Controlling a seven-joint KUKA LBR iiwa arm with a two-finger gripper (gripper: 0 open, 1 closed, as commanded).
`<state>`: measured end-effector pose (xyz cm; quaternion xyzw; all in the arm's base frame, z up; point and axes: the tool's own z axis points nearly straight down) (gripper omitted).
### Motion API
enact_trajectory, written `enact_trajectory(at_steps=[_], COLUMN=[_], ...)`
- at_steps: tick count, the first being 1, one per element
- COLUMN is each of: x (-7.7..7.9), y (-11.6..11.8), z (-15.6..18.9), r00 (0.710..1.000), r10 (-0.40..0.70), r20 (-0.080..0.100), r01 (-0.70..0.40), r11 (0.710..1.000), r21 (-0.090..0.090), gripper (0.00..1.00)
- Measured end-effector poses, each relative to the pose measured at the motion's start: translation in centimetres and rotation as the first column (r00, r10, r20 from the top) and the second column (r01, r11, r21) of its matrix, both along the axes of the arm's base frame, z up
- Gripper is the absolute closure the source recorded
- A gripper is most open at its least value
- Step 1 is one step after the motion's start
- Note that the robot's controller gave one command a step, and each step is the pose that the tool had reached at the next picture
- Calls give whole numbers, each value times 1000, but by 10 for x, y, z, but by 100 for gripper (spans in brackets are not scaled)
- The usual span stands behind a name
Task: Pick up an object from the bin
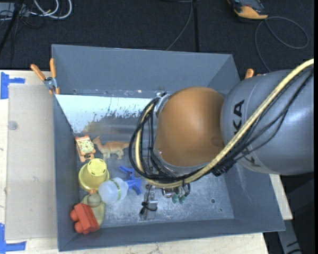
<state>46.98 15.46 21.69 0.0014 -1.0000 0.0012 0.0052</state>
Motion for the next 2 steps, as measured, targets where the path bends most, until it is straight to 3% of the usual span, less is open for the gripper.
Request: enact_trajectory(at_steps=[1,2], x=[2,17], y=[-1,-4], z=[4,-40], r00=[1000,1000], r10=[-4,24], r20=[8,12], r01=[4,-24], r11=[1000,1000], r21=[2,3], gripper=[0,0])
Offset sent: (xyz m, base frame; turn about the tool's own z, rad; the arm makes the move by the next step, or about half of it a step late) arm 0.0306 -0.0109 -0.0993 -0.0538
